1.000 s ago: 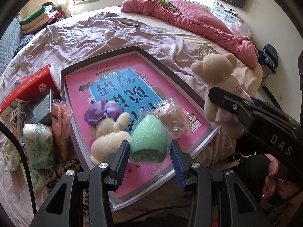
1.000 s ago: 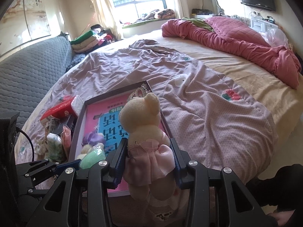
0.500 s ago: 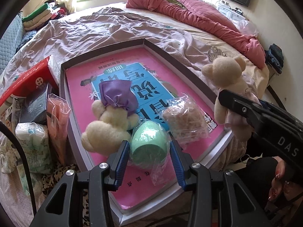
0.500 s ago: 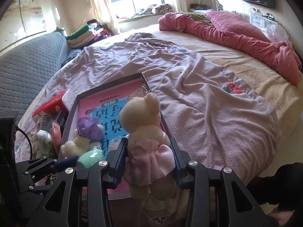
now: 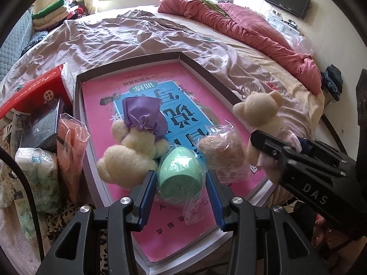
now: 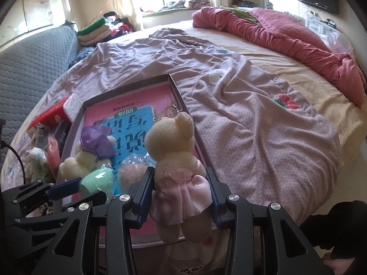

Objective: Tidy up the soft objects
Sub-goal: 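Lower the pink-dress teddy bear onto the tray with right tool while left tool releases the egg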

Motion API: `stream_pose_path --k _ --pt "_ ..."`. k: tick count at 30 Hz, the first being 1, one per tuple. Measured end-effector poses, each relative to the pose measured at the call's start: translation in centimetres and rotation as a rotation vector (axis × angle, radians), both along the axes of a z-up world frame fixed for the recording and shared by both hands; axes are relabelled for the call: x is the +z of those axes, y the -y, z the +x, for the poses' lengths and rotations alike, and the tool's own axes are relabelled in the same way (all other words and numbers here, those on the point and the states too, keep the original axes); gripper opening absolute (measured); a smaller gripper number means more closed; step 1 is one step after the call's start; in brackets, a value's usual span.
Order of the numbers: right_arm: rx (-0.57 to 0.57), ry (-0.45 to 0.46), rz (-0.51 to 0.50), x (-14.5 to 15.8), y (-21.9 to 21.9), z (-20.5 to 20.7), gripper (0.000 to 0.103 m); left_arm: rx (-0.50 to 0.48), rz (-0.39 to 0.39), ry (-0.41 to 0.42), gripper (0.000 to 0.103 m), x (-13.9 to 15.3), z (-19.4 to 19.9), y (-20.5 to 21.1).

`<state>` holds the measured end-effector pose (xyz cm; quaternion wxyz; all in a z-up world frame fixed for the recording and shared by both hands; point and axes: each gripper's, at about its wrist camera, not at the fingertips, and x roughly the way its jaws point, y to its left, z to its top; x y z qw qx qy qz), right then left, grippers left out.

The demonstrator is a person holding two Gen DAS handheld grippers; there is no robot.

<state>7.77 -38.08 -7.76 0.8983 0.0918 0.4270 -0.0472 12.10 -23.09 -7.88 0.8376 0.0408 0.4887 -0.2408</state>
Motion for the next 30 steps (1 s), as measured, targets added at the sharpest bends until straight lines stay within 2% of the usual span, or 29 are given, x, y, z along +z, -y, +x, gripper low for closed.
stream_pose_path --k 18,30 --pt "0.014 -0.051 -0.009 -1.7 -1.8 1.7 0.044 -0.003 0.011 0.017 0.044 0.1 -0.2 -1.1" --pt "0.000 -0.044 0.004 -2.0 -1.8 1.6 0.048 -0.017 0.028 0.037 0.044 0.1 -0.5 -0.8"
